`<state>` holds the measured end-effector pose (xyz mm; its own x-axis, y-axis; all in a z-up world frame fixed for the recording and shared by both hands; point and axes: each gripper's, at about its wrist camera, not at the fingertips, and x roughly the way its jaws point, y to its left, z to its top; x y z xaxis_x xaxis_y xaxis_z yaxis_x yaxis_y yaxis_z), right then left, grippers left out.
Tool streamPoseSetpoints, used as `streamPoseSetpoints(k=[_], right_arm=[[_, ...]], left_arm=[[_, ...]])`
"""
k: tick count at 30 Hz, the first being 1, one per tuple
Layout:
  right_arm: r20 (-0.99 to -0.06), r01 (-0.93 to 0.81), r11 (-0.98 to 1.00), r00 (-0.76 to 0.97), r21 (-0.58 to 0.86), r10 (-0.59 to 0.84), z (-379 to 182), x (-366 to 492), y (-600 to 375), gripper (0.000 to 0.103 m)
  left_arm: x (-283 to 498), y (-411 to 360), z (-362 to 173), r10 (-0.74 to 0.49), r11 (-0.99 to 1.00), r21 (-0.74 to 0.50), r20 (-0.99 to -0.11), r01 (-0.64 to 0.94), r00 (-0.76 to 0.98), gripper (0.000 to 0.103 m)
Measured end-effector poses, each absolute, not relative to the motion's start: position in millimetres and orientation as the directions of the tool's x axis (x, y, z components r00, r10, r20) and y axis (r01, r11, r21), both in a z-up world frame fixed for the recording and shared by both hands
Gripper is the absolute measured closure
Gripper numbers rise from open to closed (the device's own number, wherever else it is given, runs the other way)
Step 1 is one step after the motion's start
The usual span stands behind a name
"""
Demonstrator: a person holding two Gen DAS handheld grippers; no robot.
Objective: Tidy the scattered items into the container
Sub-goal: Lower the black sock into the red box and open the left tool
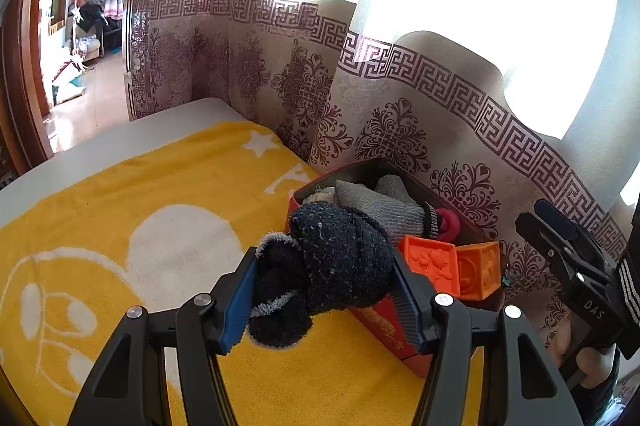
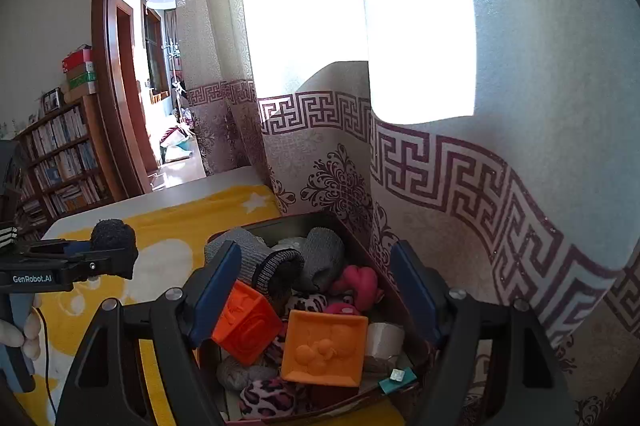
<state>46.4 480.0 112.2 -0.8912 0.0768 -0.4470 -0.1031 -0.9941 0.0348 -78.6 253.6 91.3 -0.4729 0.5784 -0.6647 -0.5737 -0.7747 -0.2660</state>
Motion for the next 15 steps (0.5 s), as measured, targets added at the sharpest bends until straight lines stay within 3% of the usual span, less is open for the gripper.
streamPoseSetpoints(k=[6,15], right_arm=[[-0.414,-0.091,-0.996,-0.906,-0.018,0.09,98,72,472,0.022],[-0.43,-0.104,-0.992,-0.9,0.068,0.064,87,76,492,0.022]], left_arm=[[-89,309,106,0.62,-0.726,-0.264,-0.652,-0.635,-0.437,0.04],[-114,375,102,0.632,-0.695,-0.258,-0.664,-0.671,-0.4,0.04]])
